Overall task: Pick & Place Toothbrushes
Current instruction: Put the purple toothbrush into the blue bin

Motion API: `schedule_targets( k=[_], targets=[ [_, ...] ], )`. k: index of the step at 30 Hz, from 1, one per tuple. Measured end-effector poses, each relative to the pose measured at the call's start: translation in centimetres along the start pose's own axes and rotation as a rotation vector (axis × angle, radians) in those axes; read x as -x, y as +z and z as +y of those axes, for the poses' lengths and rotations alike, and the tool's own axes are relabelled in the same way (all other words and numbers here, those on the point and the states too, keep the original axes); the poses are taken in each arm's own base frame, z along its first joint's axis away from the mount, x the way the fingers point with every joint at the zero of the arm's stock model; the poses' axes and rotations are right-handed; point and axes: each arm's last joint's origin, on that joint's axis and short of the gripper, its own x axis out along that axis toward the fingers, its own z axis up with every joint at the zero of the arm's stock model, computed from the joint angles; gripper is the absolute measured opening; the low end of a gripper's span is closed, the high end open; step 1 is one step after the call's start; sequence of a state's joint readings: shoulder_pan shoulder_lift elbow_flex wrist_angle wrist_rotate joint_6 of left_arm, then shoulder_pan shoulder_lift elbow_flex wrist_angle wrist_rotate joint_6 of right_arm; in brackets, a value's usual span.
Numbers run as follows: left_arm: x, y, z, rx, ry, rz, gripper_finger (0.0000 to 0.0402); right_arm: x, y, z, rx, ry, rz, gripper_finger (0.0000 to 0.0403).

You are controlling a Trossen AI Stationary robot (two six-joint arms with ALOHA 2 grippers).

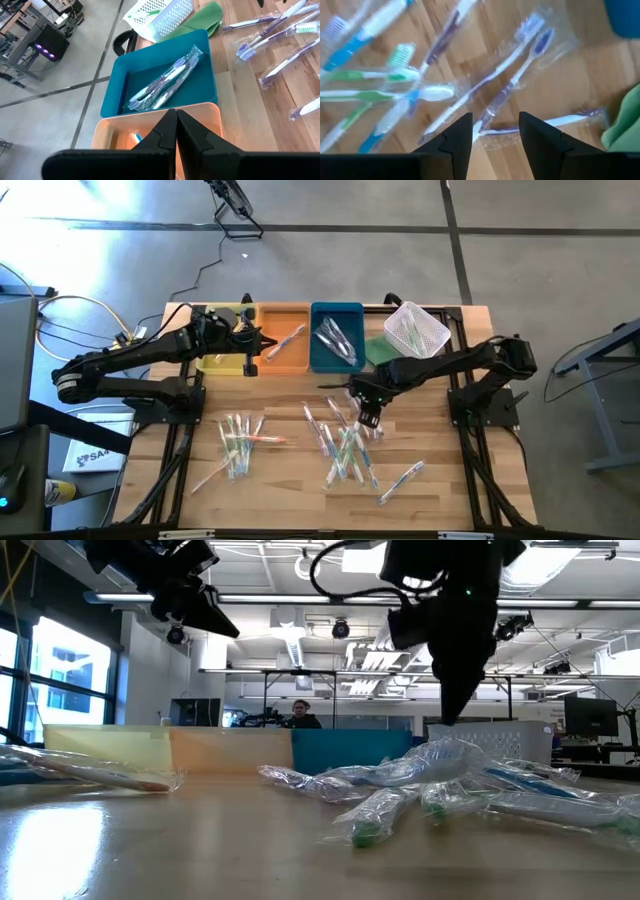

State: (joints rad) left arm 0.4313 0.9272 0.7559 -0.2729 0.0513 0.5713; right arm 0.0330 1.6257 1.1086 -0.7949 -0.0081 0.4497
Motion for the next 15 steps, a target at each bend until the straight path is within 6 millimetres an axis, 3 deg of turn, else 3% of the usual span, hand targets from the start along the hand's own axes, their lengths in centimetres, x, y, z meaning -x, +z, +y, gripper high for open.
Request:
schedule_targets(
  k=[15],
  targets=[
    [0.0, 0.0, 0.0, 0.000, 0.000, 0.000, 0.0006, -2.1, -1.3, 0.3, 0.009, 0.044, -0.012, 0.0157]
  ],
)
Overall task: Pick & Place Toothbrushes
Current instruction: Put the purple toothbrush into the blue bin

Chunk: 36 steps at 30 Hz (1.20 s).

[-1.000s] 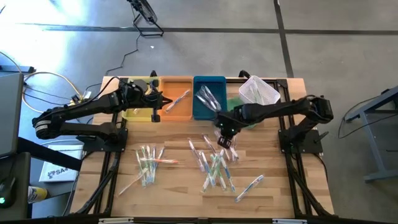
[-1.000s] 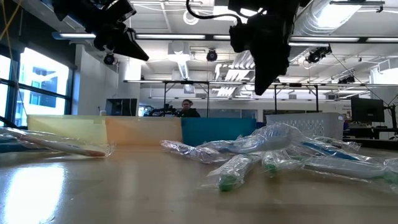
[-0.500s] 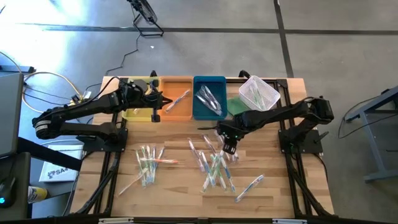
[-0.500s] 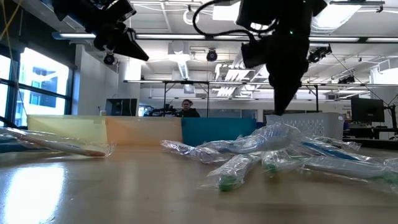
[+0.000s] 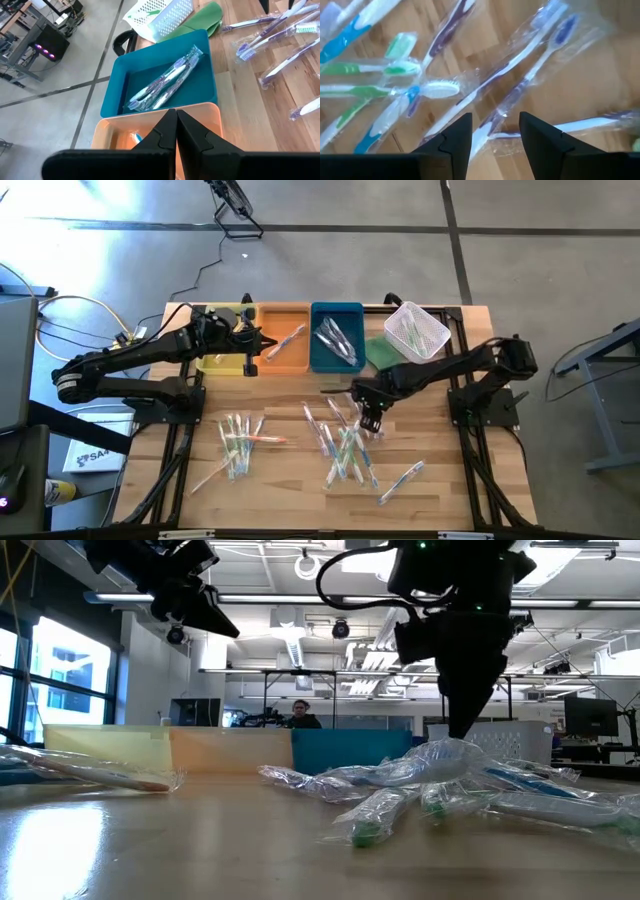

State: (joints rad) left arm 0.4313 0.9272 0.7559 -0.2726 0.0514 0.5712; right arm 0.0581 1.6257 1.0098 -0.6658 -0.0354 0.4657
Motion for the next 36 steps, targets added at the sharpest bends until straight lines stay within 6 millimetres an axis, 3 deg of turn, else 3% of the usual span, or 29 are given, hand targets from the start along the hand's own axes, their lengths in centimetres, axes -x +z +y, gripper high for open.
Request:
schedule_targets(
  k=[11, 29, 36],
  targets=[
    [0.0, 0.0, 0.0, 0.000, 0.000, 0.000, 0.0006, -1.3, -1.4, 1.0, 0.049, -0.026, -0.046, 0.0157],
    [0.0, 0.0, 0.0, 0.000, 0.000, 0.000, 0.0006, -3.5, -3.2, -0.1, -0.002, -0.018, -0.054, 0.0156],
    [0.0, 0.0, 0.0, 0.000, 0.000, 0.000, 0.0006, -3.6, -3.3, -0.2, -0.006, -0.025, -0.056, 0.0133]
  ],
)
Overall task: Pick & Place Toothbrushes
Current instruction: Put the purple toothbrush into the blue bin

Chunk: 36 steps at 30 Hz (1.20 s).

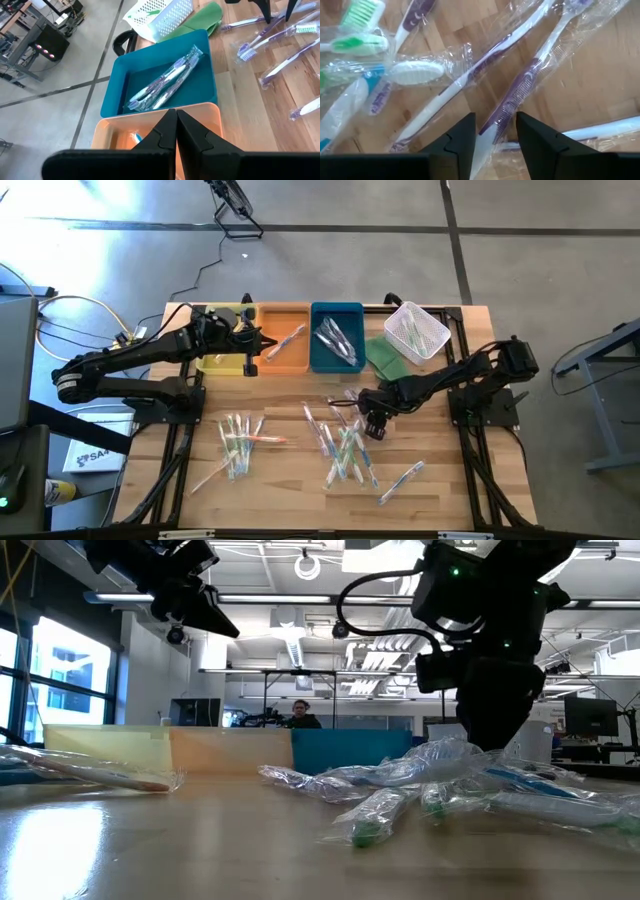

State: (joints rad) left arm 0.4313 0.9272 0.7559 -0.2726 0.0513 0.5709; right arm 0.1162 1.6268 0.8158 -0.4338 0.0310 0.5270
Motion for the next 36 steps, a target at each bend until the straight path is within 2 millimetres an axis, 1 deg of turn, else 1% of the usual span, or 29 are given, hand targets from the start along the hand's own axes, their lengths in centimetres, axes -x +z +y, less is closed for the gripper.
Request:
schedule_targets(
  k=[4, 13, 27, 31, 36],
  targets=[
    [0.0, 0.0, 0.0, 0.000, 0.000, 0.000, 0.0006, 0.0, 0.0, -0.1, -0.001, -0.020, -0.011, 0.0101],
    [0.0, 0.0, 0.0, 0.000, 0.000, 0.000, 0.0006, 0.1, 0.2, 0.0, -0.018, -0.013, -0.020, 0.0014],
    [0.0, 0.0, 0.0, 0.000, 0.000, 0.000, 0.0006, 0.2, 0.4, 0.1, -0.032, -0.001, -0.018, 0.0006],
    [0.0, 0.0, 0.0, 0.000, 0.000, 0.000, 0.0006, 0.7, 0.8, 0.1, -0.035, -0.003, -0.040, 0.0004],
    [0.0, 0.0, 0.0, 0.000, 0.000, 0.000, 0.0006, 2.0, 1.0, 0.0, -0.031, -0.030, -0.098, 0.0001]
  ],
)
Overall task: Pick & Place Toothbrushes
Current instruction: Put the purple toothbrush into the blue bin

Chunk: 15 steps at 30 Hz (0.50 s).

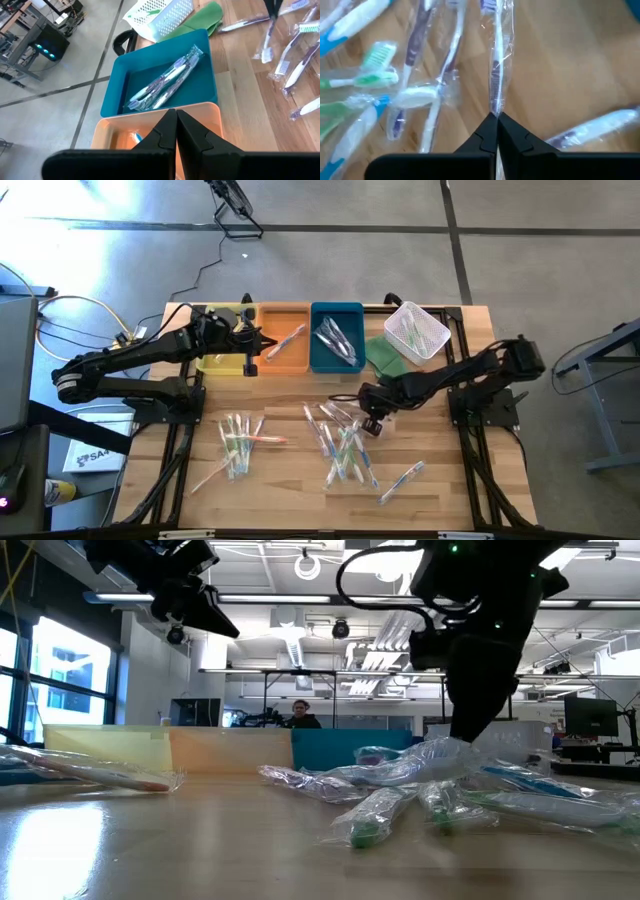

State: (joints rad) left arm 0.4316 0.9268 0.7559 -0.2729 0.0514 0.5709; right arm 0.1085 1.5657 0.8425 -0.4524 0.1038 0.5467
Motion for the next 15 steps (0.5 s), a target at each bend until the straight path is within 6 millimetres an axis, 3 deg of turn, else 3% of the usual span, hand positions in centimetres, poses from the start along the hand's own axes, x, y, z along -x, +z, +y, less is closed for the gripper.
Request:
schedule_targets(
  k=[15],
  targets=[
    [0.0, 0.0, 0.0, 0.000, -0.001, 0.001, 0.0006, 5.8, 0.7, -0.6, -0.041, -0.011, -0.255, 0.0002]
  ],
)
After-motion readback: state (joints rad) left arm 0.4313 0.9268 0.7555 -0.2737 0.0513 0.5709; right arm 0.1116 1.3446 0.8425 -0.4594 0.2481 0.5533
